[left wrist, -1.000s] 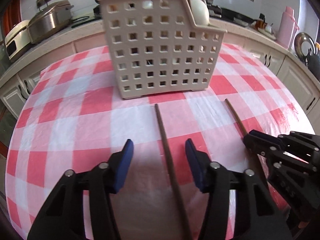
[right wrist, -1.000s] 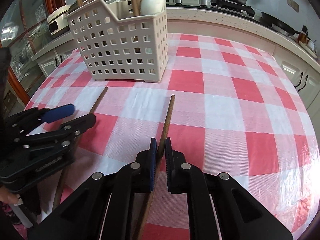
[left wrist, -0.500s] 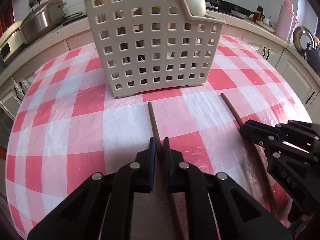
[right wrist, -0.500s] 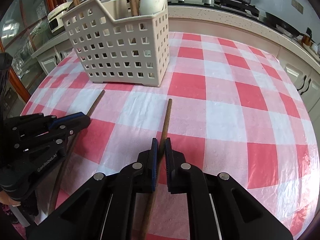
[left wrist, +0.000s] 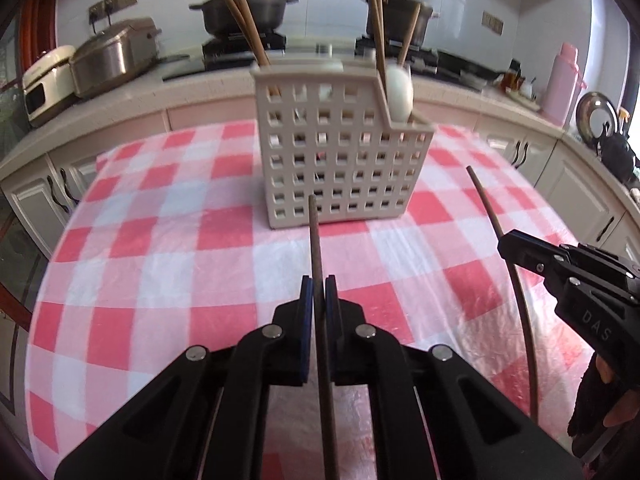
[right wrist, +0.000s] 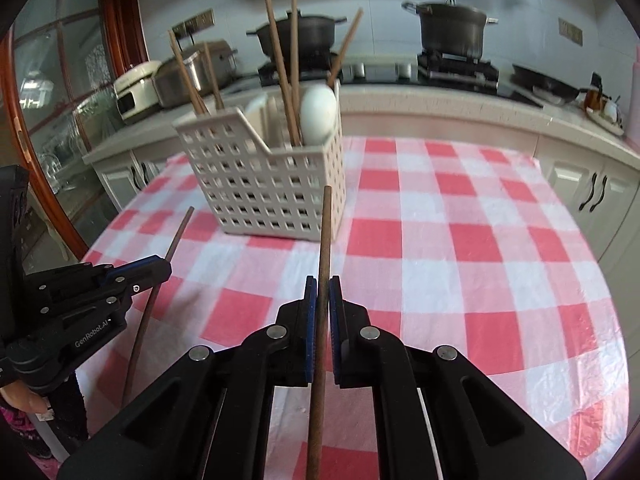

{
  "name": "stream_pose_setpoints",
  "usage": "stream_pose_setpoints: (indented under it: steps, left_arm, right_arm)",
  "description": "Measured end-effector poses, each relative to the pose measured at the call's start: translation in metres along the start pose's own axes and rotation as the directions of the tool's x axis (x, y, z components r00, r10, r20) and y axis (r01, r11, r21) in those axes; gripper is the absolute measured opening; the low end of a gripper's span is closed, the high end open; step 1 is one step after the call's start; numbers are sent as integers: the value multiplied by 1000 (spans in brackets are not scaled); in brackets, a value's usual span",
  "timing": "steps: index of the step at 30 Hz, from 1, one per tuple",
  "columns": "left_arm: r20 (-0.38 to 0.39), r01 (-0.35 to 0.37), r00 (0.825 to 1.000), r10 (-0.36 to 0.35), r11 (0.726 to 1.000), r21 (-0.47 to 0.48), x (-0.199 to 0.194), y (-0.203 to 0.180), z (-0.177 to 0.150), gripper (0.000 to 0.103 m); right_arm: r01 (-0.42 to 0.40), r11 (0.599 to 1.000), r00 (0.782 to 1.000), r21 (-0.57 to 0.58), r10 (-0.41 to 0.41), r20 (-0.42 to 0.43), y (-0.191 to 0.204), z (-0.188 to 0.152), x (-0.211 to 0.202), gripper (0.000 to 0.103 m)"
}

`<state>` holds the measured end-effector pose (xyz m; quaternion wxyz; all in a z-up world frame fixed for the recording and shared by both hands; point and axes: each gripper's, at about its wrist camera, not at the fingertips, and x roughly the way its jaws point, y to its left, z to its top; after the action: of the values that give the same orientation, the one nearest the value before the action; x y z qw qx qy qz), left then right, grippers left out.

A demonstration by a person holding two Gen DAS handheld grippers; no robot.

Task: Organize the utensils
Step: 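Lift both chopsticks upright and carry them above the caddy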

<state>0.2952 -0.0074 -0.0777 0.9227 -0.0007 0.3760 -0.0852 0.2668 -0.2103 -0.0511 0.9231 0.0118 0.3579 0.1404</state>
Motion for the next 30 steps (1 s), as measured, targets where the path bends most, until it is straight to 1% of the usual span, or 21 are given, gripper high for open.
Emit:
stream_pose_setpoints:
  steps: [6,12,19,27,30]
  left_arm:
    - [84,-9,996,9,1000,0,-41,1,3,6]
    - [164,-33,986,29,999,19,-80,-3,3,6]
    - [231,-43,972,36,999,26,-114,-8,0,6]
    - [311,-48,950,38,998,26,-152,-10,-1,6]
    - [319,-48,947,39,999,20,-155,-8,-1,6]
  right_arm:
    - [-5,1000,997,-7,6,72,6,5,-32,7]
    - [-11,1000,991,-19,13,129,13,6,-63,7]
    - [-9,999,982,-42,17,190,23,9,-97,7]
    - [6,999,969,-53,7,248,30,11,-119,6]
    - [9,999,968,-52,4,251,30,11,-119,6]
